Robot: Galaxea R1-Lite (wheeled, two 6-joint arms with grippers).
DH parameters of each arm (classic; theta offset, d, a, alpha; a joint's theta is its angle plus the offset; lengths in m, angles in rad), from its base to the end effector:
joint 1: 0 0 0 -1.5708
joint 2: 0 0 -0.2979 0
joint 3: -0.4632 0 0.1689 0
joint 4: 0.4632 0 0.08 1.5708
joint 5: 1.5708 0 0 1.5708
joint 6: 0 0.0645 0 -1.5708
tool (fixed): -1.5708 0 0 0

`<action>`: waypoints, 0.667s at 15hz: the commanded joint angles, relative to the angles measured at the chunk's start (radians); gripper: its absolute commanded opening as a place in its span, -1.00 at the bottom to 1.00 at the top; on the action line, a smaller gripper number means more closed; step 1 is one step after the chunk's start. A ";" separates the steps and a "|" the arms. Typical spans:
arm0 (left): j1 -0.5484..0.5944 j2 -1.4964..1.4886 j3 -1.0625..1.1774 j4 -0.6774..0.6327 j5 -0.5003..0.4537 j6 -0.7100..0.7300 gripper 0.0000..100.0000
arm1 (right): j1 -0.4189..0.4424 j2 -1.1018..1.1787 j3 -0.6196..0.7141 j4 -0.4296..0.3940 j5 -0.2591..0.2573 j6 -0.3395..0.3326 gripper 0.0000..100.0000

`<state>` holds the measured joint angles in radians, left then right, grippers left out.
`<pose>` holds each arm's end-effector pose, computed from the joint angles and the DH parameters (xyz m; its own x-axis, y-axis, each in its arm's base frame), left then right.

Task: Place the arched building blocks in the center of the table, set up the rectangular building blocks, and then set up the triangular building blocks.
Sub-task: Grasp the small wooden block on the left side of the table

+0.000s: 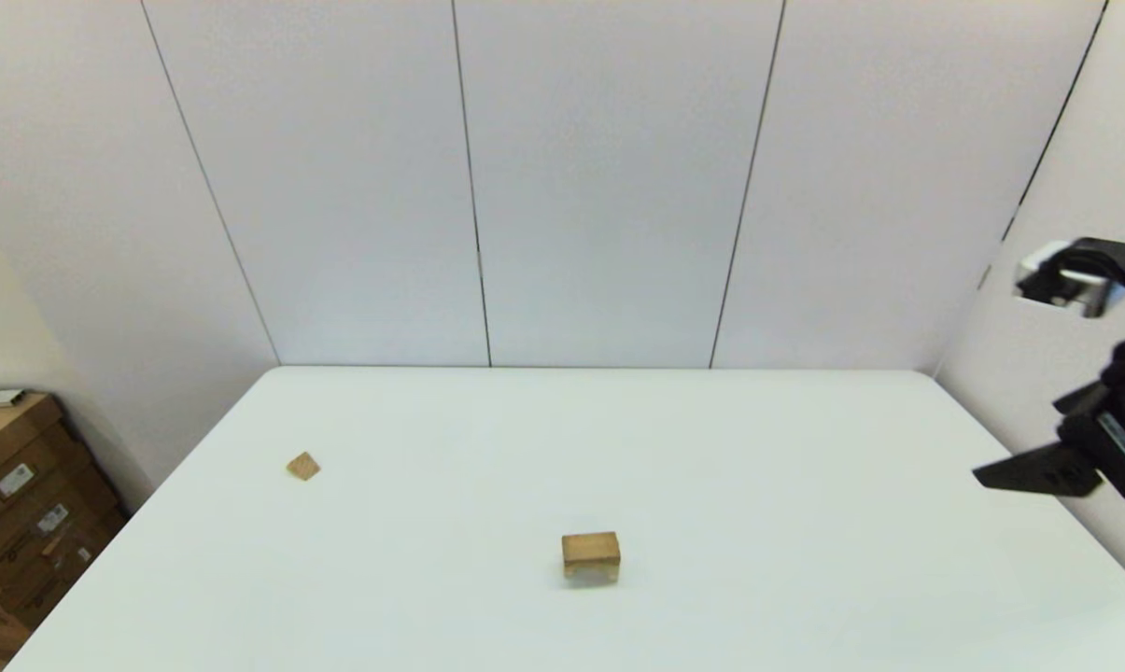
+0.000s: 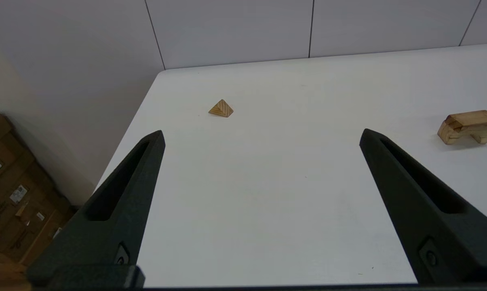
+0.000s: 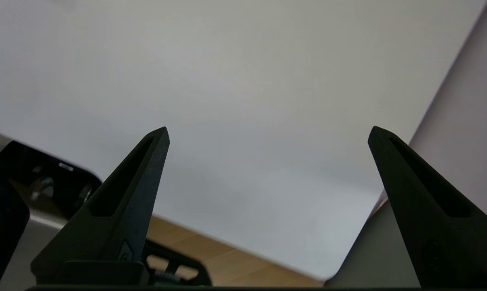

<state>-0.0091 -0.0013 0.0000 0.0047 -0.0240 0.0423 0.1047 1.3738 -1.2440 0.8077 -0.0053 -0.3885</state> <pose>-0.0024 -0.0015 0.0748 0.9994 -0.0331 -0.0034 0.0332 0.9986 0.0422 0.1858 0.0192 0.2309 0.5891 0.0566 -0.8061 -0.3975 0.8888 -0.2281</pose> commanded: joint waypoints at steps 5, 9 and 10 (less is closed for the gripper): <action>0.000 0.001 0.000 0.000 -0.001 0.001 1.00 | -0.220 -0.765 0.658 -0.232 -0.004 0.091 1.00; 0.000 0.001 0.000 0.000 -0.001 0.001 1.00 | -0.215 -0.972 0.877 -0.447 -0.002 0.080 1.00; 0.000 0.001 0.000 0.000 -0.001 0.001 1.00 | -0.215 -1.006 0.925 -0.499 -0.002 0.080 1.00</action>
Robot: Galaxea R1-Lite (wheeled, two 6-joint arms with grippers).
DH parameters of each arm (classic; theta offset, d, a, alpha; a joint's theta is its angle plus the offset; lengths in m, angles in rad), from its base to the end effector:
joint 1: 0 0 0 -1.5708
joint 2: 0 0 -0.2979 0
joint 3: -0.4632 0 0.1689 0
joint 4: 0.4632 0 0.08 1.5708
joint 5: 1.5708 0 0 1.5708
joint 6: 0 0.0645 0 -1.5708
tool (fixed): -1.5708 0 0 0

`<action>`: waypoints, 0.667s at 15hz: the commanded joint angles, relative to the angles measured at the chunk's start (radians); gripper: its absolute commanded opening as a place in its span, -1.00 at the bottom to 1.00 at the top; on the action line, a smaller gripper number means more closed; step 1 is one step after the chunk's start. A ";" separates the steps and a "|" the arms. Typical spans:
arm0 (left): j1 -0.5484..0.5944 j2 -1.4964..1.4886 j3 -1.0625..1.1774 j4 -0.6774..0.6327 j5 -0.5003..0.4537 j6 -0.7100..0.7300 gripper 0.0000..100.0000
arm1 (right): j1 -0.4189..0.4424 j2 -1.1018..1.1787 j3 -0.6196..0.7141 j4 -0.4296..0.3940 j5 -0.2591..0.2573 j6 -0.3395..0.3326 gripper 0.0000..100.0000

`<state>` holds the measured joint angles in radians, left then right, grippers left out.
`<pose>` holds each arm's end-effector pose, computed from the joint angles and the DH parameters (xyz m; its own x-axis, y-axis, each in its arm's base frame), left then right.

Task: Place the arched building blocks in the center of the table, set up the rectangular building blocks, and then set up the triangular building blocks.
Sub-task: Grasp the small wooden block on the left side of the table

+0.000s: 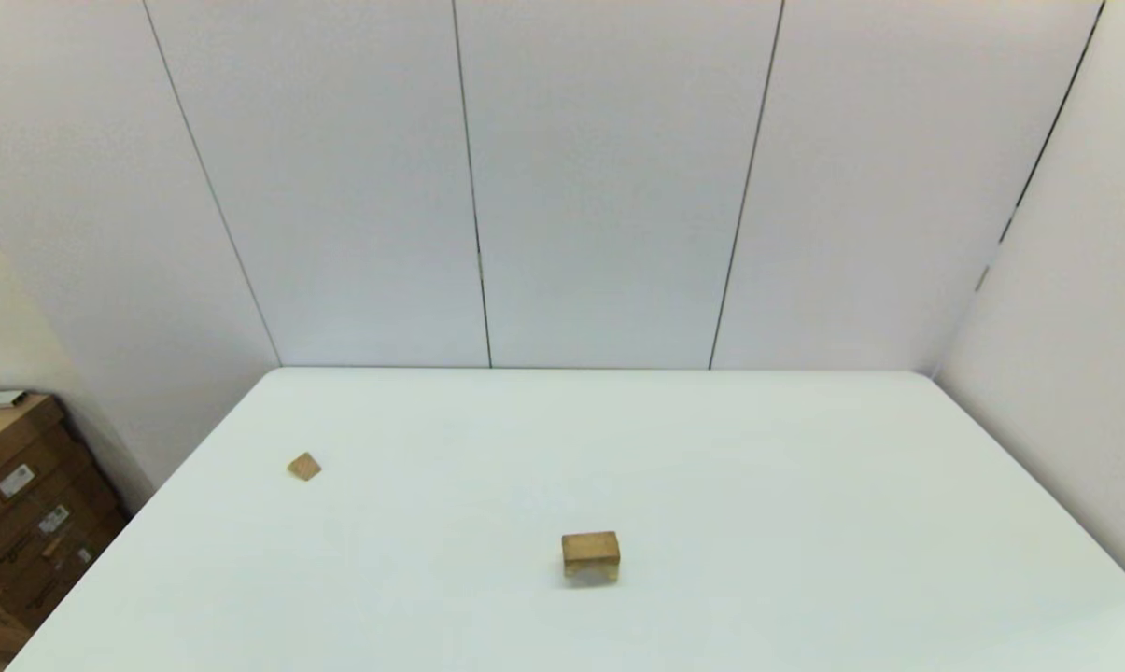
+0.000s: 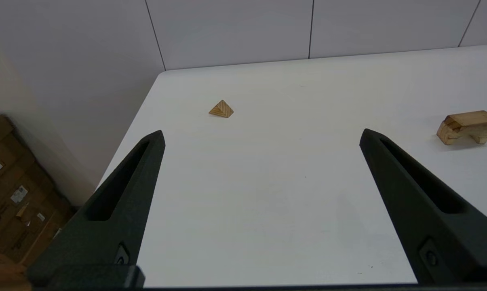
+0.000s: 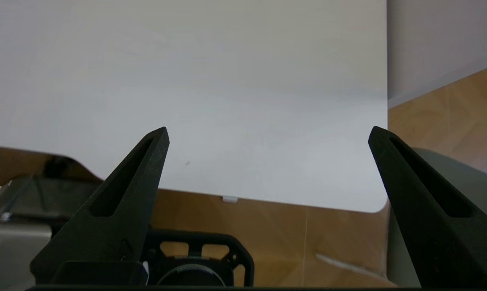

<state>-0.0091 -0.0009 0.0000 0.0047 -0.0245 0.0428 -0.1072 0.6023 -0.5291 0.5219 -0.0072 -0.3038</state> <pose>-0.0024 -0.0016 0.0748 0.9994 -0.0336 -0.0038 0.0337 0.9985 0.0427 0.0302 -0.0037 0.1520 0.8225 -0.0958 -0.5606 -0.0590 0.9660 -0.2516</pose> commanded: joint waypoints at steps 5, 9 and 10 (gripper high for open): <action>0.000 0.001 0.000 0.000 0.000 0.000 1.00 | -0.002 -0.319 0.414 -0.445 0.001 0.006 1.00; 0.000 0.001 0.000 0.000 0.000 0.000 1.00 | -0.002 -0.319 0.531 -0.606 0.006 0.003 1.00; 0.000 0.001 0.000 0.000 0.000 0.000 1.00 | -0.002 -0.319 0.531 -0.608 0.007 0.005 1.00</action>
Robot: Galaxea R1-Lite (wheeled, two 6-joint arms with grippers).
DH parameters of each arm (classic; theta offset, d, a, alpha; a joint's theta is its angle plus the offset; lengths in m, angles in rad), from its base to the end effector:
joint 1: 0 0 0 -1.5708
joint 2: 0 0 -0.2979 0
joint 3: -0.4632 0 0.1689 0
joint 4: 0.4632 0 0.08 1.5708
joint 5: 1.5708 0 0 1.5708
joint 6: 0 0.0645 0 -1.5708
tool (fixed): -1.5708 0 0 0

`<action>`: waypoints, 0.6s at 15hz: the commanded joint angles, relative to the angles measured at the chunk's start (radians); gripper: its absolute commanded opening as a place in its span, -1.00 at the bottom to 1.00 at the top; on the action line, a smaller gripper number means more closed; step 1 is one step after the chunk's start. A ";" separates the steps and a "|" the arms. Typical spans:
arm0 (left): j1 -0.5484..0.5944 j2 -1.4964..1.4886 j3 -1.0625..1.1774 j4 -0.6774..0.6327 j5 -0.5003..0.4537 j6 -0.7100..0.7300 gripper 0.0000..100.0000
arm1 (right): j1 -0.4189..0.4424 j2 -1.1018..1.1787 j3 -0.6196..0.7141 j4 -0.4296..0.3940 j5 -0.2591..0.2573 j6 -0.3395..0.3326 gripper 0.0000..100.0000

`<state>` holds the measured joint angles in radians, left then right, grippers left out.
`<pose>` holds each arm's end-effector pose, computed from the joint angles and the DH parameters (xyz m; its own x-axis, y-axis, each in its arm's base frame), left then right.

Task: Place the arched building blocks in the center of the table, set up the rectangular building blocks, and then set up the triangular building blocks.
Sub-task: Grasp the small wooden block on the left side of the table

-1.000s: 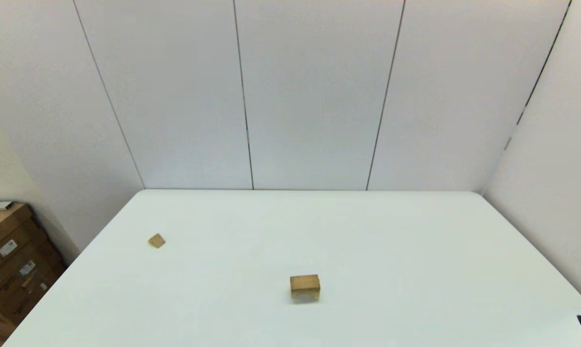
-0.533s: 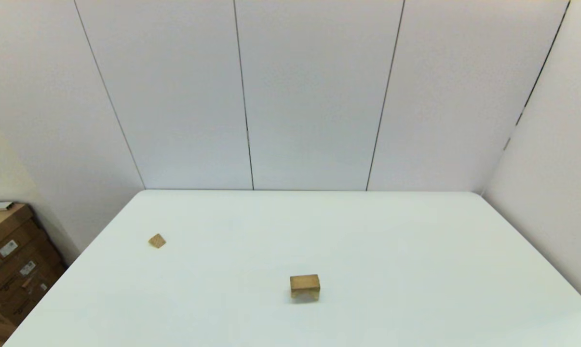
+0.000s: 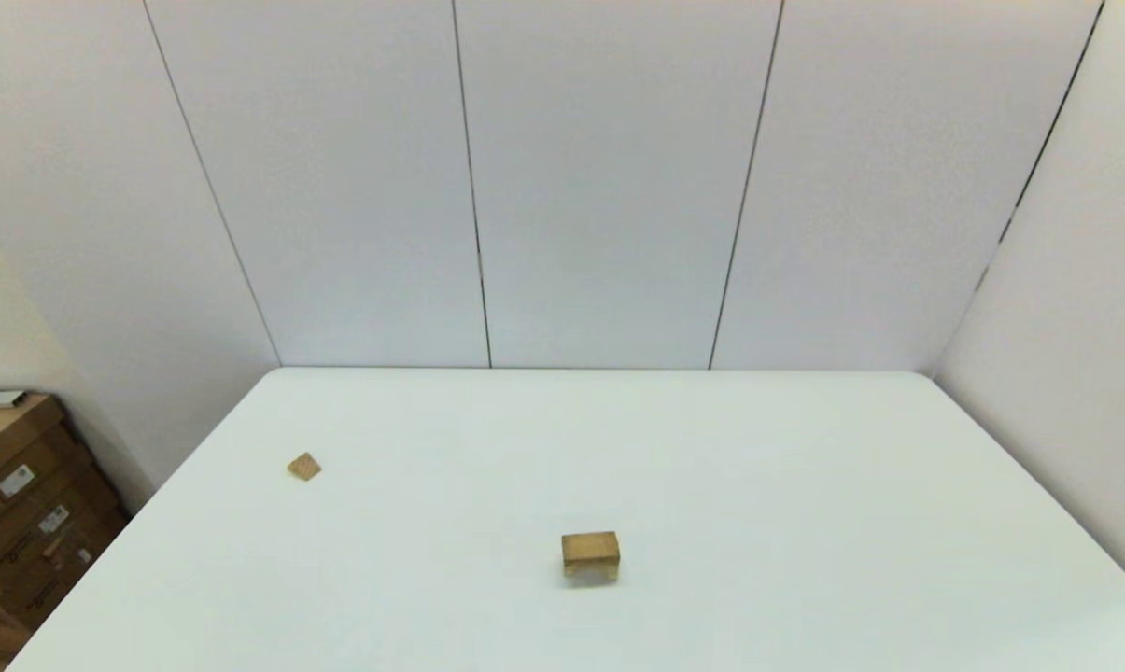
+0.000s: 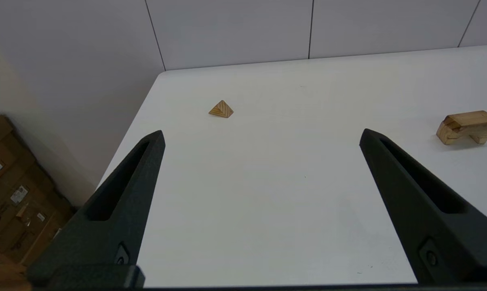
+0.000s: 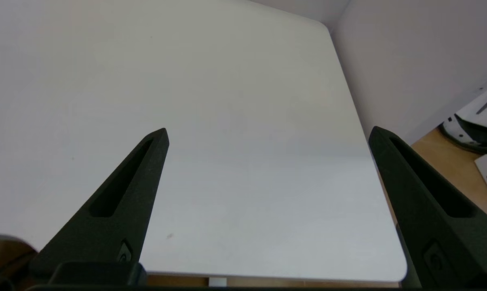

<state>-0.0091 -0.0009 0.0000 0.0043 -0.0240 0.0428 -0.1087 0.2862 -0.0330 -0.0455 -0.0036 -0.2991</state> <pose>-0.0024 -0.0015 0.0748 0.9994 -0.0331 -0.0034 0.0332 0.9985 0.0427 0.0207 -0.0025 0.0895 0.9723 -0.1097 -0.2062 0.0466 0.9562 -0.2890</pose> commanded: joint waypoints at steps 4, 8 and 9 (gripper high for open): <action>0.000 0.001 0.000 0.000 -0.001 0.000 1.00 | 0.115 -0.005 0.035 -0.053 0.002 -0.005 1.00; 0.000 0.001 0.000 0.000 -0.001 0.000 1.00 | 0.104 -0.139 0.033 -0.014 0.005 -0.002 1.00; 0.000 0.001 0.000 0.000 -0.001 0.000 1.00 | 0.106 -0.194 0.030 -0.004 0.007 0.000 1.00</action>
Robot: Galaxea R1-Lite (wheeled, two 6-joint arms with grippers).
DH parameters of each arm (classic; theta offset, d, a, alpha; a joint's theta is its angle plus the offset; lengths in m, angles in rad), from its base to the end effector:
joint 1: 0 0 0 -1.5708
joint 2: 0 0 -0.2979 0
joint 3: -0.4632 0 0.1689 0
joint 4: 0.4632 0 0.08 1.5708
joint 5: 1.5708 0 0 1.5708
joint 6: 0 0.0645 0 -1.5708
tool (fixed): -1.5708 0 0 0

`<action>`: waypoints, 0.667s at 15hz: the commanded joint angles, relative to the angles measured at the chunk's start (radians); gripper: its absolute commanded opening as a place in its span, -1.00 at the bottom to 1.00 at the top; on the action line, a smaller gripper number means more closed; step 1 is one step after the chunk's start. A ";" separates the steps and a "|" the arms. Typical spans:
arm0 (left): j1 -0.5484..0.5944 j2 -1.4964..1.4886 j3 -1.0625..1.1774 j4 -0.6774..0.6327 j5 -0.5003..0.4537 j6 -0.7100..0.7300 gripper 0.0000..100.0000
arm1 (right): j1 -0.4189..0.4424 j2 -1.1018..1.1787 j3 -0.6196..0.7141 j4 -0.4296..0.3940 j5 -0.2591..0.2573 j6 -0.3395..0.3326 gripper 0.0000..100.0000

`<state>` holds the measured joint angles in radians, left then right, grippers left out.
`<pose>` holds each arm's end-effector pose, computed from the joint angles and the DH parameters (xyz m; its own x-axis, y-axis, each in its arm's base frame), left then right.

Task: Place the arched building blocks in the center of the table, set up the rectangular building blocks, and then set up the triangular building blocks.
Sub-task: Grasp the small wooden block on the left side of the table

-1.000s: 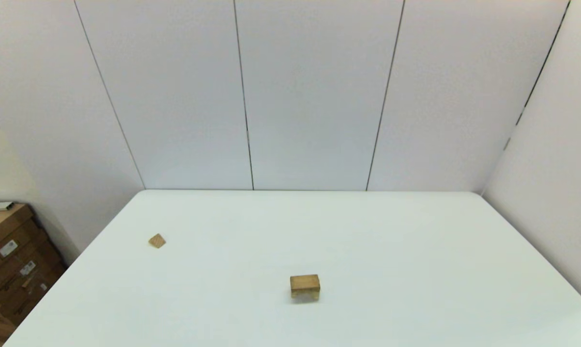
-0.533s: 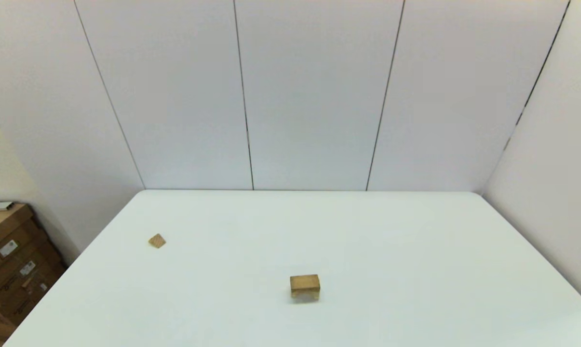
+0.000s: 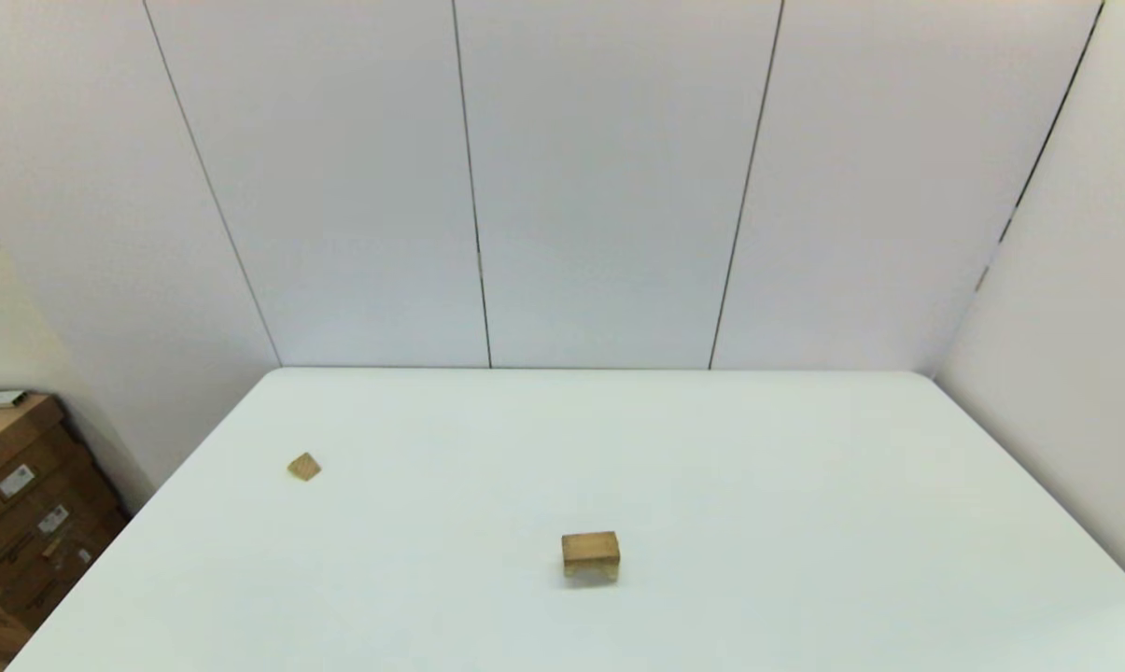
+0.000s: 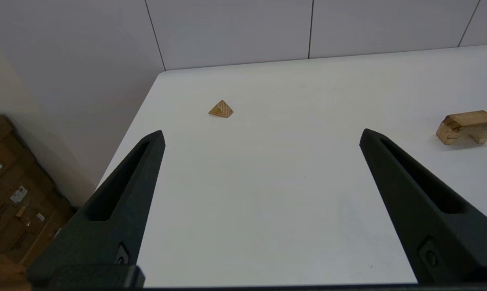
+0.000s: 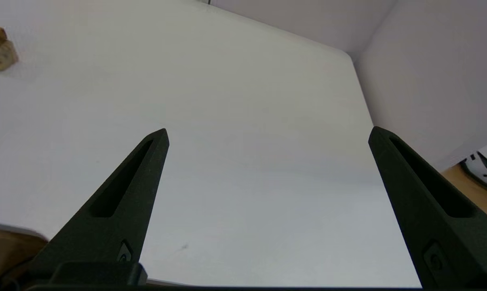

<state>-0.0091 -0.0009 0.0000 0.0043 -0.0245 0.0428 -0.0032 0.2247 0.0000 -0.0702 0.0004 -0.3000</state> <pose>-0.0024 -0.0016 0.0748 0.9994 -0.0336 -0.0034 0.0337 0.9985 0.0427 0.0165 0.0000 0.0840 0.9881 -0.0028 -0.1539 -0.0428 0.9555 -0.2919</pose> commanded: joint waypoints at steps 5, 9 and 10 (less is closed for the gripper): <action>0.000 0.001 0.000 0.000 0.000 0.000 1.00 | 0.003 -0.226 0.000 0.009 0.006 0.025 1.00; 0.000 0.001 0.000 0.000 0.000 0.000 1.00 | 0.003 -0.226 0.000 0.007 0.000 0.050 1.00; 0.000 0.001 0.000 0.000 0.000 0.000 1.00 | 0.003 -0.226 0.002 0.007 0.000 0.048 1.00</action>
<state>-0.0091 -0.0009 0.0000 0.0047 -0.0245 0.0428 0.0000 0.0009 -0.0004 -0.0626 0.0004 -0.2491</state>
